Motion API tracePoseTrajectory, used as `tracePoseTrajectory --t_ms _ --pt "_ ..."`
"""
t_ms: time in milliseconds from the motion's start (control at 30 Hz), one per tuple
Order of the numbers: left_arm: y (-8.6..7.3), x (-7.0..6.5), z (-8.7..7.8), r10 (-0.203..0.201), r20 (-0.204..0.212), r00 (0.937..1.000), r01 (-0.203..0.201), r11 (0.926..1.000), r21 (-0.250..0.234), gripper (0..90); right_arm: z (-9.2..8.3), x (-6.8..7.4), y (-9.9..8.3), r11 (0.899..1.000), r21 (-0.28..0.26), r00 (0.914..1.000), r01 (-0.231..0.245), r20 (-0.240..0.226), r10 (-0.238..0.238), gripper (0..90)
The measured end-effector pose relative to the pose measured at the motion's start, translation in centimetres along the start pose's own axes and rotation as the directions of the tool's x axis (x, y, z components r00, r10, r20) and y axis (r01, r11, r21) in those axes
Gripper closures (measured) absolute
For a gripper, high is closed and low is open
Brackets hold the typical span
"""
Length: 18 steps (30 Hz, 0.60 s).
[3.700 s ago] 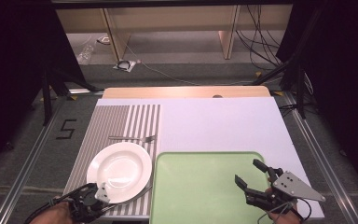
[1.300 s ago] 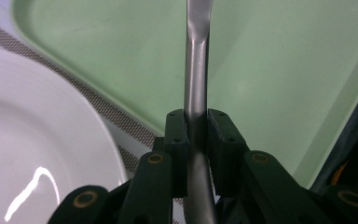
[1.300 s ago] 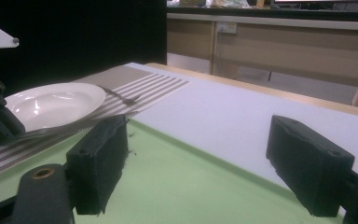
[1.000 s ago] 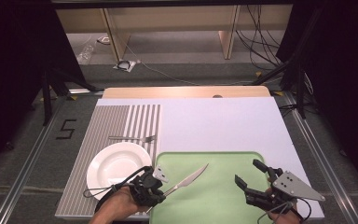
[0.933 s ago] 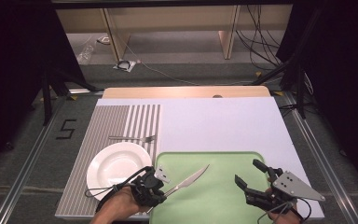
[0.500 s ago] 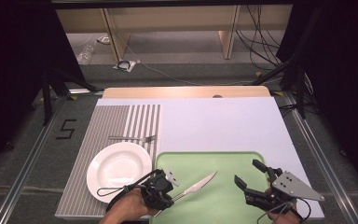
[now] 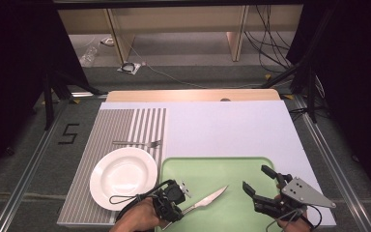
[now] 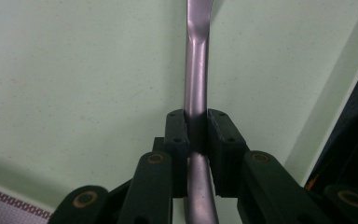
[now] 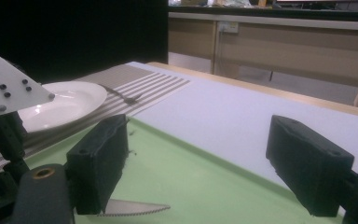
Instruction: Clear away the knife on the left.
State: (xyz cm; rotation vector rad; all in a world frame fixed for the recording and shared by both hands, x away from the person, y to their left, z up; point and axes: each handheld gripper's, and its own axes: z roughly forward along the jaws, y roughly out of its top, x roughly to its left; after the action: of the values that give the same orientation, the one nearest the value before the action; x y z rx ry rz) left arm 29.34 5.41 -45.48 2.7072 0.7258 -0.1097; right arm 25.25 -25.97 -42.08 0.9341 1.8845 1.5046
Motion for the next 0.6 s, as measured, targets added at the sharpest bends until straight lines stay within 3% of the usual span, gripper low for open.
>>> tracePoseTrajectory --t_ms 233,400,500,600 --pt "0.0 -0.2 0.4 0.010 0.013 0.9999 -0.010 0.9995 0.029 78.3 0.0 0.0 0.0 1.000 -0.001 1.0000 -0.003 0.000 0.003 21.6" --pt "0.0 -0.3 0.2 0.017 0.005 0.9998 -0.017 0.9998 0.013 75.8 0.0 0.0 0.0 1.000 0.006 1.0000 -0.005 0.002 0.005 21.6" --pt "0.3 -0.6 -0.5 0.034 -0.015 0.9993 -0.035 0.9981 -0.050 54.3 0.0 0.0 0.0 1.000 0.006 1.0000 -0.006 0.003 0.006 21.7" --pt "0.6 -1.0 -1.0 0.068 -0.044 0.9968 -0.073 0.9898 -0.123 42.2 0.1 -0.1 -0.1 1.000 0.003 1.0000 -0.009 0.002 0.009 21.8"
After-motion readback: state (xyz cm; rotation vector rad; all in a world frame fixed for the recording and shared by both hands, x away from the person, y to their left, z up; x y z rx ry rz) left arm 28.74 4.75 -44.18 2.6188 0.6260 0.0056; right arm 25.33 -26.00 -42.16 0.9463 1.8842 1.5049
